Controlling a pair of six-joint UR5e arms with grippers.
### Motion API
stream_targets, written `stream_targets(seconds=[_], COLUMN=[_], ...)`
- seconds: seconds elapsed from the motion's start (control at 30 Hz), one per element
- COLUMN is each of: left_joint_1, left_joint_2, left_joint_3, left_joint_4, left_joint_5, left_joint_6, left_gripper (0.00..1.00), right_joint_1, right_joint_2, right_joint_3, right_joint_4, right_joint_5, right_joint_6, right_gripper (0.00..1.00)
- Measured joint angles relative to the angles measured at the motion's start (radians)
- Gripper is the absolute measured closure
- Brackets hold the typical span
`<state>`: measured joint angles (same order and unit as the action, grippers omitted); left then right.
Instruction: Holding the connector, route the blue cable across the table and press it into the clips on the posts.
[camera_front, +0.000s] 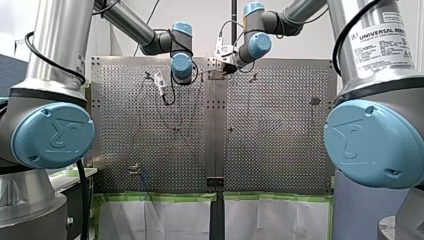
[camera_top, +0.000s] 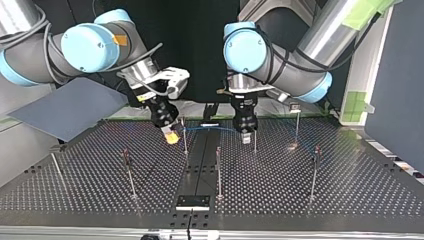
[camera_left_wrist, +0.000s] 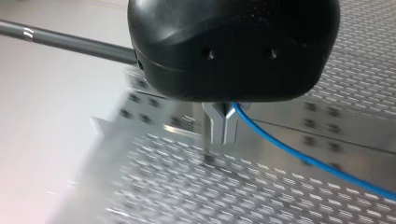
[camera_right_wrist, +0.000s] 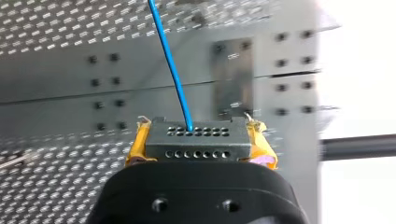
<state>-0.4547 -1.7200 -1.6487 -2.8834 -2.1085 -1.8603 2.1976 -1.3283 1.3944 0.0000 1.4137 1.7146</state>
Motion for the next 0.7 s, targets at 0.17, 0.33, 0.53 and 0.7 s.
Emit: stream_targets(seconds=[0.17,0.33,0.53,0.7], left_joint_1=[0.005,0.01,0.014,0.01], left_joint_2=[0.052,0.093,0.063,0.019], left_joint_3=[0.016,0.017,0.017,0.017], left_joint_4=[0.012,0.034,0.038,0.024], left_joint_5=[0.01,0.025,0.039,0.043], left_joint_6=[0.001,0.006,0.014,0.024], left_gripper=[1.0,1.0,1.0,1.0], right_joint_1=[-0.005,-0.008,-0.017,-0.029], right_joint_2=[0.013,0.059,0.091,0.094], right_joint_3=[-0.017,-0.021,-0.025,-0.037], right_joint_4=[0.0,-0.001,-0.005,-0.006], right_joint_5=[-0.029,-0.041,-0.049,-0.06], right_joint_6=[0.003,0.0,0.001,0.004], right_gripper=[1.0,1.0,1.0,1.0])
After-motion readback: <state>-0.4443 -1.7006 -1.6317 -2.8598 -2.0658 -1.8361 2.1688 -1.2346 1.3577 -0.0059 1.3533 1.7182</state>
